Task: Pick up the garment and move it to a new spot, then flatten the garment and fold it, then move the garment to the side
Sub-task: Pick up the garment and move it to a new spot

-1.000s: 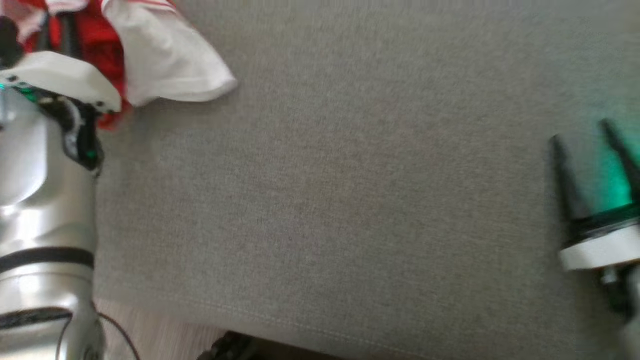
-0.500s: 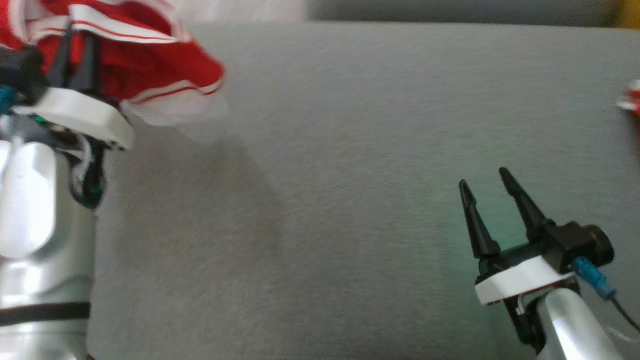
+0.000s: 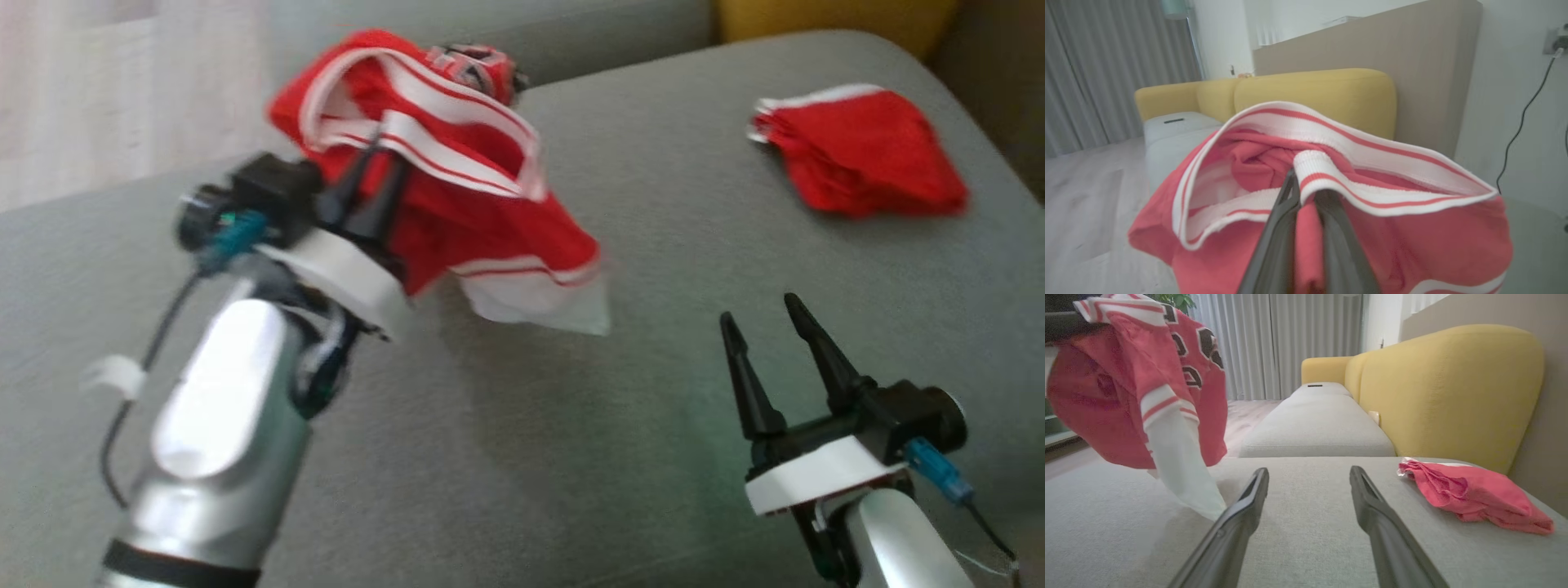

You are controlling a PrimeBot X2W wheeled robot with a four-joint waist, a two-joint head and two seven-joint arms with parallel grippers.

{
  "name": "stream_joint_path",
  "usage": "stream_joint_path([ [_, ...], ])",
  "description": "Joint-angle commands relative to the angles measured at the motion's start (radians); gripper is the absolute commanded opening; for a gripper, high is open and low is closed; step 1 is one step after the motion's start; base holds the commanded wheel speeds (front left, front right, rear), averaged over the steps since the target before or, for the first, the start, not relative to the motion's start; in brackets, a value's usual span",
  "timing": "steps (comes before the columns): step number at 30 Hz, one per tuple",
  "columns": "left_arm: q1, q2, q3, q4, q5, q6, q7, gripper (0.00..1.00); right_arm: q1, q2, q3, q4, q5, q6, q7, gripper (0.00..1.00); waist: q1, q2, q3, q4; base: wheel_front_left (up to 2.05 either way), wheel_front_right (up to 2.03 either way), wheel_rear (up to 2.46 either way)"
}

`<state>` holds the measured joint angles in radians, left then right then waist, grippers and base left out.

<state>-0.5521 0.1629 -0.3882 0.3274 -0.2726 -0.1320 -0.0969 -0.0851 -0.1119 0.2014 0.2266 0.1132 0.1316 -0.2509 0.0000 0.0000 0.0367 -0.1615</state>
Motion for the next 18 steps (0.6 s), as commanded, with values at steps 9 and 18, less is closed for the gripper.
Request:
stream_joint_path([
  [9,-0.1,-0.018,-0.136,0.169,0.011,0.001,-0.077,0.0,-0.122,0.028,0.055,-0.072,0.016,-0.001,-0.011,1.0,0.0,0.0,0.176,-0.121,0.0,0.0,0.0],
  [18,-0.134,-0.071,-0.16,0.385,0.044,0.028,-0.164,1.0,-0.12,0.015,0.039,-0.076,0.011,-0.001,-0.011,1.0,0.0,0.0,0.212,-0.073,0.0,0.0,0.0],
])
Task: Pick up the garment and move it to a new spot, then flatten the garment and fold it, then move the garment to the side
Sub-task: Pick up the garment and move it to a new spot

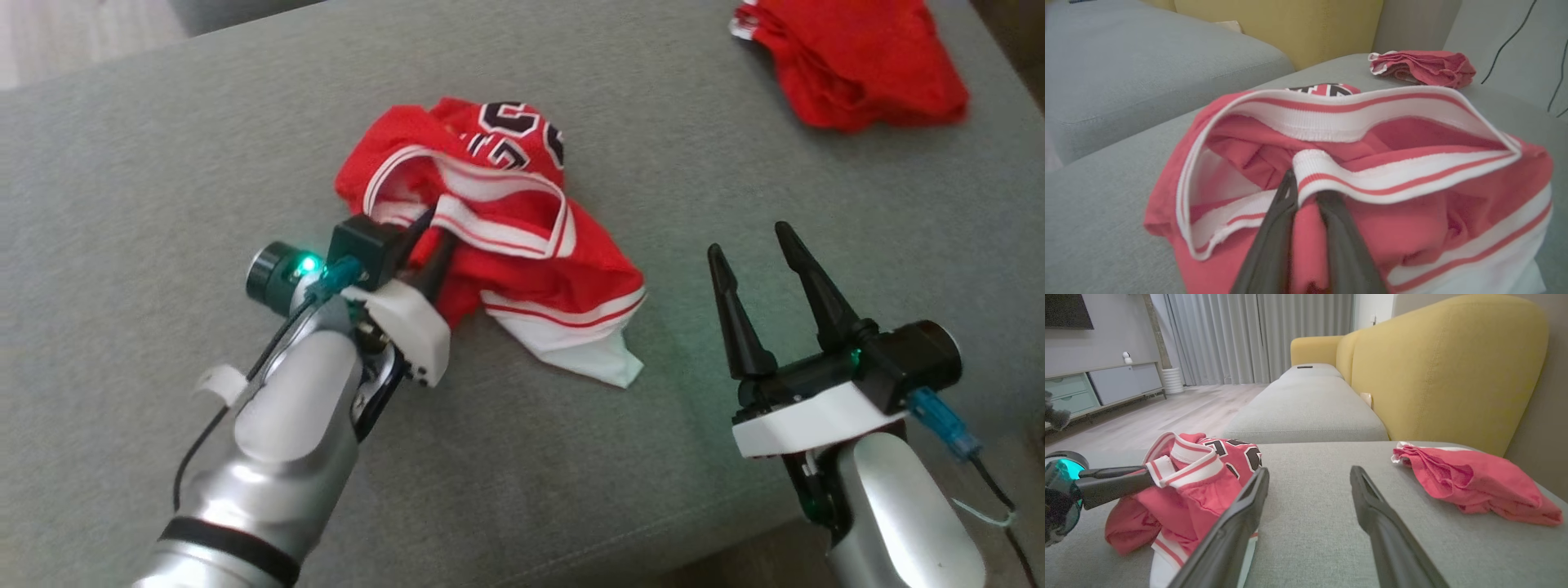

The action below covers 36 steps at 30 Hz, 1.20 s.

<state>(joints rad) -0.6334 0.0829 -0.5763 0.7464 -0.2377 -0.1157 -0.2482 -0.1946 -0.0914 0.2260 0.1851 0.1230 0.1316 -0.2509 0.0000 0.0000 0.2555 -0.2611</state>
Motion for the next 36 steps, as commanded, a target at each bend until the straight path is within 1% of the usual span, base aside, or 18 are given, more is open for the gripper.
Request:
stream_joint_path([
  [1,-0.051,0.004,0.033,-0.05,0.016,0.022,-0.013,1.0,-0.006,-0.009,0.011,-0.033,0.0,-0.001,-0.011,1.0,0.0,0.0,-0.014,0.041,0.0,0.0,0.0],
  [2,-0.051,0.004,0.033,-0.05,0.016,0.022,-0.013,1.0,-0.006,-0.009,0.011,-0.033,0.0,-0.001,-0.011,1.0,0.0,0.0,-0.014,0.041,0.0,0.0,0.0],
  [7,0.034,-0.015,0.072,-0.144,0.023,0.05,-0.013,1.0,0.041,-0.015,-0.007,-0.016,0.0,-0.001,-0.011,1.0,0.0,0.0,-0.101,0.119,0.0,0.0,0.0],
  [13,0.237,-0.023,0.146,-0.282,0.009,0.085,-0.013,1.0,0.137,-0.001,-0.052,0.005,-0.002,-0.001,-0.011,1.0,0.0,0.0,-0.246,0.217,0.0,0.0,0.0],
  [18,0.401,-0.019,0.241,-0.398,0.02,0.148,-0.013,1.0,0.199,0.016,-0.102,0.009,-0.012,-0.001,-0.011,1.0,0.0,0.0,-0.311,0.288,0.0,0.0,0.0],
  [21,0.5,-0.019,0.31,-0.467,0.02,0.169,-0.013,1.0,0.23,0.025,-0.12,0.012,-0.023,-0.001,-0.011,1.0,0.0,0.0,-0.344,0.319,0.0,0.0,0.0],
  [24,0.599,-0.017,0.375,-0.523,0.03,0.18,-0.013,1.0,0.258,0.032,-0.128,0.019,-0.028,-0.001,-0.011,1.0,0.0,0.0,-0.372,0.335,0.0,0.0,0.0],
  [25,0.661,-0.019,0.416,-0.567,0.034,0.186,-0.013,1.0,0.272,0.035,-0.126,0.023,-0.027,-0.001,-0.011,1.0,0.0,0.0,-0.386,0.342,0.0,0.0,0.0],
  [28,0.744,-0.023,0.446,-0.632,0.058,0.179,-0.013,1.0,0.293,0.037,-0.13,0.024,-0.027,-0.001,-0.011,1.0,0.0,0.0,-0.403,0.356,0.0,0.0,0.0],
  [33,0.851,-0.03,0.445,-0.713,0.091,0.156,-0.013,1.0,0.327,0.04,-0.146,0.024,-0.033,-0.001,-0.011,1.0,0.0,0.0,-0.422,0.374,0.0,0.0,0.0],
  [36,0.887,-0.031,0.44,-0.744,0.106,0.162,-0.013,1.0,0.336,0.04,-0.148,0.027,-0.035,-0.001,-0.011,1.0,0.0,0.0,-0.427,0.379,0.0,0.0,0.0],
])
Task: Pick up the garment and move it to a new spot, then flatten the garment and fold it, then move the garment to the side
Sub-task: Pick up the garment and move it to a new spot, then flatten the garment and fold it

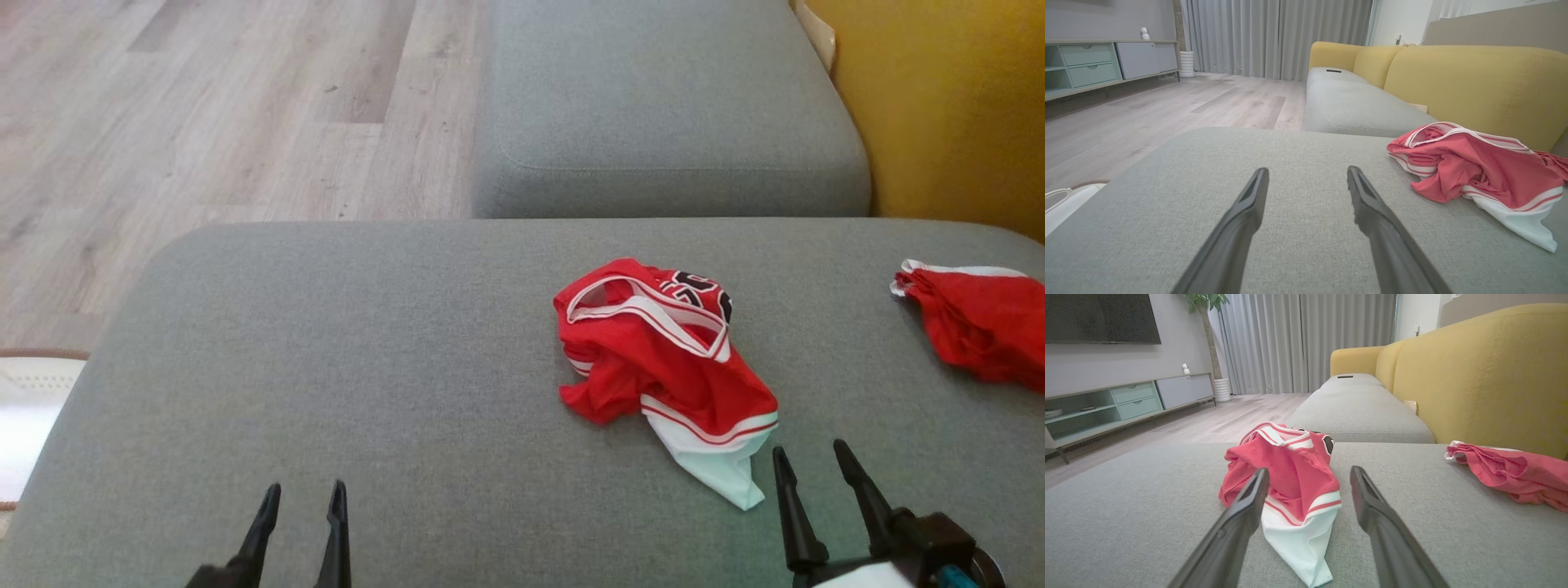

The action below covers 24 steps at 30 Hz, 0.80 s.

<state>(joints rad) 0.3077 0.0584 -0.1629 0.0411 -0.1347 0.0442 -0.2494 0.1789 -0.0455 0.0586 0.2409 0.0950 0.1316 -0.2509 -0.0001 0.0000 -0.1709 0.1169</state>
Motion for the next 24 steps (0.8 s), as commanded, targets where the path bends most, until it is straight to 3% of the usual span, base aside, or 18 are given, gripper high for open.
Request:
stream_joint_path([
  [1,-0.048,-0.007,0.024,-0.045,0.01,0.005,-0.012,1.0,-0.036,-0.005,0.019,-0.028,-0.004,-0.001,-0.011,1.0,0.0001,0.0,-0.002,0.002,0.0,0.0,0.0],
  [24,-0.039,-0.008,0.019,-0.059,0.065,0.014,-0.012,1.0,-0.034,-0.005,0.026,-0.017,0.028,-0.001,-0.011,1.0,0.0001,0.0,-0.012,-0.007,0.0,0.0,0.0],
])
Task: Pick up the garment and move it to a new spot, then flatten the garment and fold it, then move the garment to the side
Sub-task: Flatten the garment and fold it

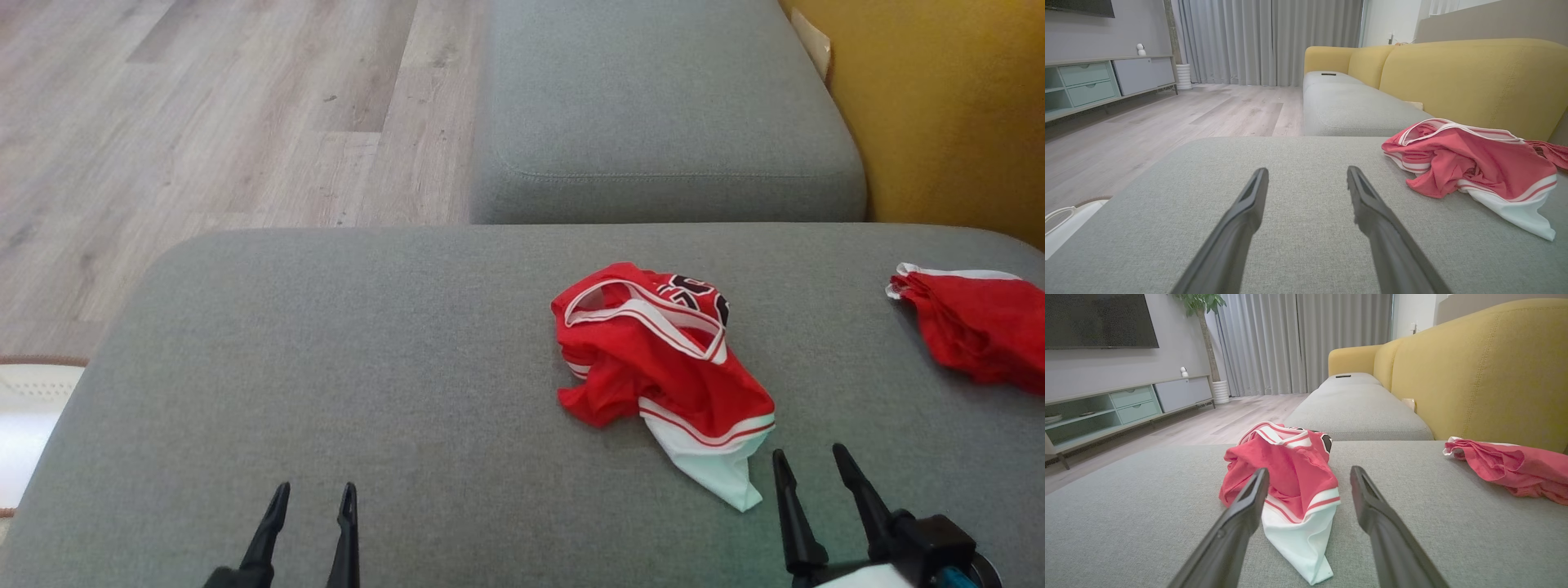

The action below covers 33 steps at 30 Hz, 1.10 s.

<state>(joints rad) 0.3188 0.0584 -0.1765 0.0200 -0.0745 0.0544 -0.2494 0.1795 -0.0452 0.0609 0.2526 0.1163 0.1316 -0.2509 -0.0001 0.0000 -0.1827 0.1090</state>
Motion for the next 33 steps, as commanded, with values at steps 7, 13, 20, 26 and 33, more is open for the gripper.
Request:
stream_joint_path([
  [7,-0.054,-0.008,0.022,-0.03,0.006,0.005,-0.012,1.0,-0.035,-0.005,0.022,-0.03,0.009,-0.001,-0.011,1.0,0.0001,0.0,0.0,0.005,0.0,0.0,0.0],
  [13,-0.054,-0.008,0.017,-0.025,0.007,0.005,-0.012,1.0,-0.031,-0.005,0.025,-0.03,0.011,-0.001,-0.011,1.0,0.0001,0.0,-0.004,0.007,0.0,0.0,0.0],
  [20,-0.055,-0.008,0.015,-0.015,0.009,0.002,-0.012,1.0,-0.029,-0.005,0.026,-0.029,0.013,-0.001,-0.011,1.0,0.0001,0.0,-0.006,0.011,0.0,0.0,0.0],
  [26,-0.054,-0.008,0.015,-0.012,0.011,0.001,-0.012,1.0,-0.028,-0.005,0.026,-0.027,0.014,-0.001,-0.011,1.0,0.0001,0.0,-0.008,0.012,0.0,0.0,0.0],
  [33,-0.053,-0.008,0.014,-0.013,0.013,0.003,-0.012,1.0,-0.027,-0.005,0.025,-0.028,0.015,-0.001,-0.011,1.0,0.0001,0.0,-0.009,0.013,0.0,0.0,0.0],
])
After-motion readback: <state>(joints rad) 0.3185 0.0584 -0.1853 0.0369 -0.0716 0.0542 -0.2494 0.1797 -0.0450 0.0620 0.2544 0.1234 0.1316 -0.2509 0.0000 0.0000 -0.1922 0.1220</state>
